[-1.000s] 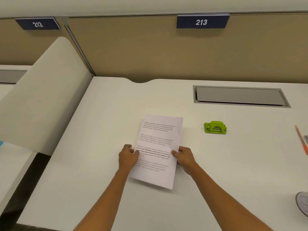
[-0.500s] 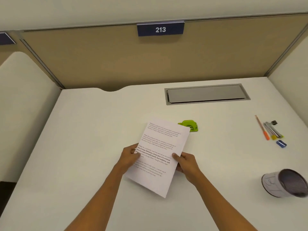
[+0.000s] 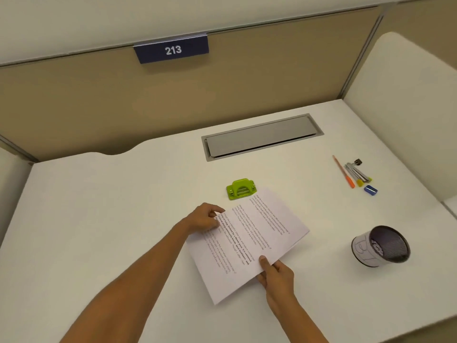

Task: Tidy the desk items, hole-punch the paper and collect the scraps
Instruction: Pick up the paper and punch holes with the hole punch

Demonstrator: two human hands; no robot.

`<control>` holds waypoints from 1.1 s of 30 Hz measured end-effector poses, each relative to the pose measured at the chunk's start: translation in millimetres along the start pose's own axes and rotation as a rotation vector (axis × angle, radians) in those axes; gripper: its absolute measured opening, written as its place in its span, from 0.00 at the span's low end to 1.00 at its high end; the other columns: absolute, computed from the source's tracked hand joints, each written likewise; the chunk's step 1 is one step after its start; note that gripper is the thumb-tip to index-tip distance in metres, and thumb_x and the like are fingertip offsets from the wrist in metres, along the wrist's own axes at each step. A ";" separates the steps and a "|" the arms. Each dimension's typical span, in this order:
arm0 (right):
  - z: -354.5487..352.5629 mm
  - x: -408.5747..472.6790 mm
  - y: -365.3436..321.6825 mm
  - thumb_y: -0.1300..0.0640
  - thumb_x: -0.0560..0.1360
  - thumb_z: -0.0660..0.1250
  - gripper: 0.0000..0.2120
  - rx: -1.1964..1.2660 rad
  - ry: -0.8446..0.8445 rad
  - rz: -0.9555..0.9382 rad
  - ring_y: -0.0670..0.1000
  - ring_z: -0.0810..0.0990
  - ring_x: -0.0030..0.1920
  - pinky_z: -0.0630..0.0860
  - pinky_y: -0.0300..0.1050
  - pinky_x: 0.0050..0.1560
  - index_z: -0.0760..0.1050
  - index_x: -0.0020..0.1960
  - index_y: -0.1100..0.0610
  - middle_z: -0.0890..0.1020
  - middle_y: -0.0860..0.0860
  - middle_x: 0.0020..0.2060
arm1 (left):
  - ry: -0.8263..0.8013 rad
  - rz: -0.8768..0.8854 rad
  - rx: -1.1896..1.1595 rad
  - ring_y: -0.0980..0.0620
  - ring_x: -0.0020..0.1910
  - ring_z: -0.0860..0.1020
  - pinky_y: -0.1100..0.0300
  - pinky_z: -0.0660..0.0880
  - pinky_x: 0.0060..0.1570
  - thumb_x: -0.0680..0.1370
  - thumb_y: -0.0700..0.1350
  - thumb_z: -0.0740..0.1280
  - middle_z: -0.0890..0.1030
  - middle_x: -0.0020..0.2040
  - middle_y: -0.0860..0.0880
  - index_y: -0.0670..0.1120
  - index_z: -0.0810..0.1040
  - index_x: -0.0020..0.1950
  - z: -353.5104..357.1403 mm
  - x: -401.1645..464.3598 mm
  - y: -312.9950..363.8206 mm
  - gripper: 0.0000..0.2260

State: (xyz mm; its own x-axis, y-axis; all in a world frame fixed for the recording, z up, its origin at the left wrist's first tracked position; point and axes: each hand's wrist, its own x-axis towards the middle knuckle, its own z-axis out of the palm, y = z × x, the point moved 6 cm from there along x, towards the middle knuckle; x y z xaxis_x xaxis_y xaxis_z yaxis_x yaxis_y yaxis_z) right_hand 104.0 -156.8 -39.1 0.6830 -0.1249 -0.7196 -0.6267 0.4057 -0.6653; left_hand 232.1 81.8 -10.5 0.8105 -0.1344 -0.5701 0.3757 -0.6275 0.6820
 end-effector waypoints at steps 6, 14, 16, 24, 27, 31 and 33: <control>-4.8 10.0 -1.0 0.66 0.77 0.68 0.04 0.129 0.093 0.012 0.55 0.84 0.50 0.81 0.47 0.47 0.80 0.49 0.60 0.85 0.55 0.48 | 0.302 0.047 0.317 0.48 0.51 0.81 0.55 0.76 0.50 0.73 0.45 0.70 0.84 0.48 0.48 0.47 0.80 0.58 -26.6 33.7 42.6 0.14; 10.2 28.2 -4.8 0.66 0.76 0.68 0.04 0.217 0.157 0.048 0.54 0.84 0.46 0.82 0.40 0.37 0.80 0.49 0.63 0.85 0.56 0.47 | 0.427 0.191 0.764 0.43 0.71 0.66 0.46 0.67 0.66 0.80 0.52 0.63 0.70 0.72 0.44 0.46 0.66 0.74 -34.4 76.9 96.8 0.24; 14.5 32.0 -6.3 0.66 0.76 0.68 0.05 0.237 0.164 0.058 0.53 0.84 0.45 0.82 0.39 0.36 0.80 0.52 0.64 0.85 0.57 0.47 | 0.413 0.195 0.800 0.43 0.72 0.64 0.45 0.66 0.67 0.81 0.52 0.61 0.68 0.74 0.44 0.45 0.64 0.75 -30.5 89.6 101.7 0.24; 23.3 42.7 -11.9 0.67 0.76 0.68 0.05 0.250 0.208 0.077 0.54 0.85 0.44 0.82 0.41 0.36 0.81 0.50 0.62 0.85 0.56 0.44 | 0.515 0.028 0.609 0.42 0.72 0.63 0.41 0.60 0.69 0.82 0.48 0.58 0.69 0.71 0.41 0.41 0.67 0.71 -36.1 127.8 105.0 0.20; 26.9 43.2 -10.5 0.66 0.76 0.68 0.05 0.259 0.220 0.089 0.55 0.85 0.45 0.82 0.41 0.36 0.81 0.50 0.62 0.86 0.57 0.45 | 0.492 0.020 0.629 0.42 0.74 0.61 0.40 0.58 0.71 0.82 0.48 0.58 0.67 0.73 0.41 0.41 0.65 0.71 -33.2 139.5 106.3 0.20; 35.7 41.4 -5.0 0.66 0.76 0.68 0.05 0.276 0.228 0.112 0.55 0.85 0.45 0.82 0.42 0.36 0.81 0.50 0.62 0.86 0.56 0.44 | 0.467 0.026 0.642 0.42 0.74 0.60 0.39 0.58 0.70 0.82 0.49 0.57 0.66 0.73 0.41 0.42 0.65 0.71 -26.5 152.3 109.0 0.20; 39.2 40.6 -2.8 0.66 0.76 0.68 0.04 0.287 0.228 0.115 0.55 0.85 0.45 0.82 0.42 0.36 0.81 0.50 0.61 0.86 0.56 0.43 | 0.448 0.027 0.655 0.42 0.74 0.59 0.40 0.58 0.70 0.82 0.50 0.57 0.65 0.73 0.41 0.42 0.64 0.71 -23.6 157.2 109.0 0.20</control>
State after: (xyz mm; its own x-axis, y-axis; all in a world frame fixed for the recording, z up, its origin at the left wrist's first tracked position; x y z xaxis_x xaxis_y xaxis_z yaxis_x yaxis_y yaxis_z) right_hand 148.2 -127.5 -58.6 0.4928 -0.2489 -0.8338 -0.5421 0.6617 -0.5180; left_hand 411.1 10.4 -14.9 0.9716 0.0781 -0.2233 0.1251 -0.9707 0.2051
